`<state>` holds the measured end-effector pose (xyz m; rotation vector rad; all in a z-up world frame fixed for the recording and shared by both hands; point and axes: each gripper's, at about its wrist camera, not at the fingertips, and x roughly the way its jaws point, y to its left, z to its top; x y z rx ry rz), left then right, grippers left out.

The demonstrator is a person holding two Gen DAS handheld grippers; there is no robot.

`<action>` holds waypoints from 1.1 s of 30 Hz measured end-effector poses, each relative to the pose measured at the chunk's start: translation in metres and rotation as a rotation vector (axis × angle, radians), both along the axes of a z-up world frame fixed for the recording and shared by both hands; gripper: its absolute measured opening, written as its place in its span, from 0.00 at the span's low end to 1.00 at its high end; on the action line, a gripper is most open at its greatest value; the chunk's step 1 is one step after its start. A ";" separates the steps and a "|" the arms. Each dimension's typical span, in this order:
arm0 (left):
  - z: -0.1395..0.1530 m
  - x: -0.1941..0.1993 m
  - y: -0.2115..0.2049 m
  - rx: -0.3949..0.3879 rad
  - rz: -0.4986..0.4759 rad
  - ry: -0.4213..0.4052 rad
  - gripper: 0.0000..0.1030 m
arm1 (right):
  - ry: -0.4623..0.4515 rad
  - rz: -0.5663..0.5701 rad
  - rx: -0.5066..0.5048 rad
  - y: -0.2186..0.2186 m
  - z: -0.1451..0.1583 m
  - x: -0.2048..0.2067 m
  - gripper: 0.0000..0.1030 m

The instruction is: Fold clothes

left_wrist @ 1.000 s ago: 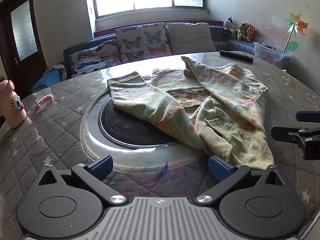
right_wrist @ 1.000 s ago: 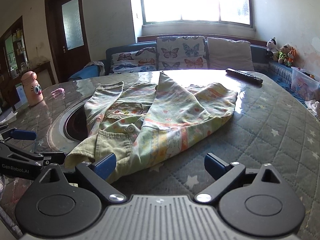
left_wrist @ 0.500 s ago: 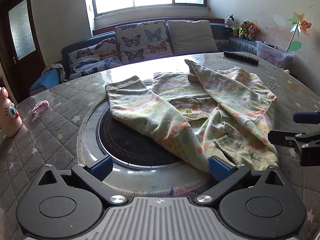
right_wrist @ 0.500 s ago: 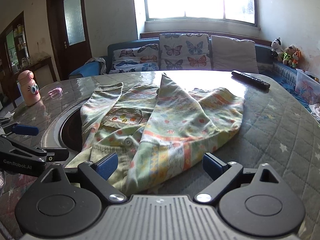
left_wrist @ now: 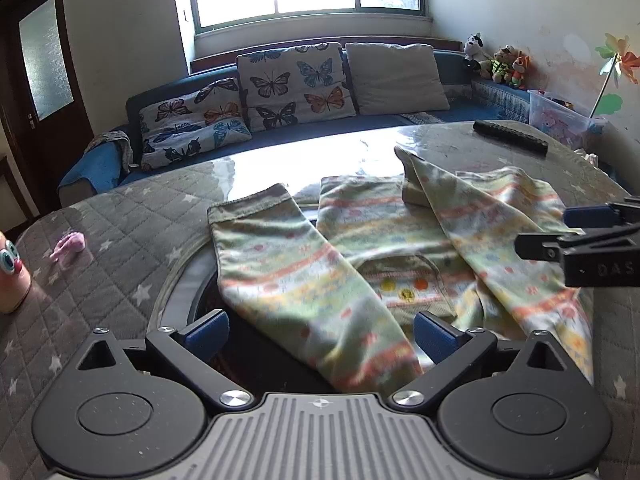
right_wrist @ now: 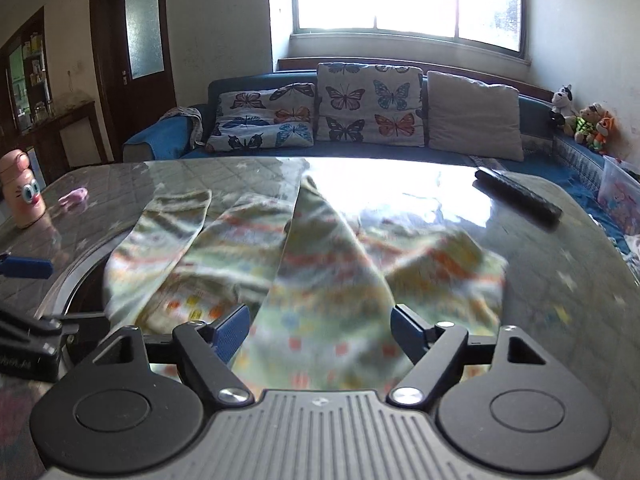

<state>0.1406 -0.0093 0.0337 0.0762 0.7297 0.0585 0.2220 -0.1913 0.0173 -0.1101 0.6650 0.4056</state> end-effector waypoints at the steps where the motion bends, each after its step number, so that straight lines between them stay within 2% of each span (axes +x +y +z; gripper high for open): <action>1: 0.000 0.006 0.001 -0.001 -0.002 0.001 0.94 | -0.002 0.002 -0.003 0.003 0.000 0.010 0.75; 5: -0.002 0.033 0.004 -0.011 -0.018 0.012 0.91 | -0.009 0.013 -0.022 0.016 -0.002 0.052 0.73; 9: -0.011 0.060 0.005 -0.038 -0.042 0.049 0.87 | 0.022 0.024 -0.035 0.025 -0.015 0.087 0.72; 10: -0.014 0.066 0.005 -0.045 -0.047 0.062 0.85 | 0.035 0.024 -0.035 0.026 -0.020 0.094 0.69; 12: -0.020 0.074 0.004 -0.048 -0.060 0.087 0.80 | 0.063 0.021 -0.033 0.026 -0.028 0.104 0.60; 14: -0.026 0.079 0.004 -0.043 -0.067 0.108 0.72 | 0.097 0.022 -0.017 0.022 -0.035 0.110 0.47; 15: -0.029 0.080 0.005 -0.043 -0.069 0.119 0.64 | 0.112 0.023 -0.005 0.019 -0.038 0.111 0.42; 16: -0.031 0.080 0.007 -0.046 -0.069 0.133 0.51 | 0.127 0.024 0.007 0.017 -0.040 0.112 0.31; 18: -0.034 0.078 0.012 -0.055 -0.059 0.144 0.44 | 0.134 0.016 0.027 0.009 -0.040 0.109 0.19; 20: -0.033 0.073 0.017 -0.057 -0.049 0.139 0.30 | 0.124 0.009 0.038 0.003 -0.036 0.104 0.07; 22: -0.030 0.066 0.021 -0.061 -0.038 0.130 0.18 | 0.106 0.003 0.038 -0.001 -0.030 0.096 0.05; 25: -0.024 0.056 0.027 -0.068 -0.019 0.110 0.06 | 0.082 -0.002 0.042 -0.007 -0.019 0.084 0.04; 33: -0.005 -0.004 0.058 -0.070 0.075 0.034 0.03 | 0.001 -0.039 0.076 -0.035 0.006 0.041 0.04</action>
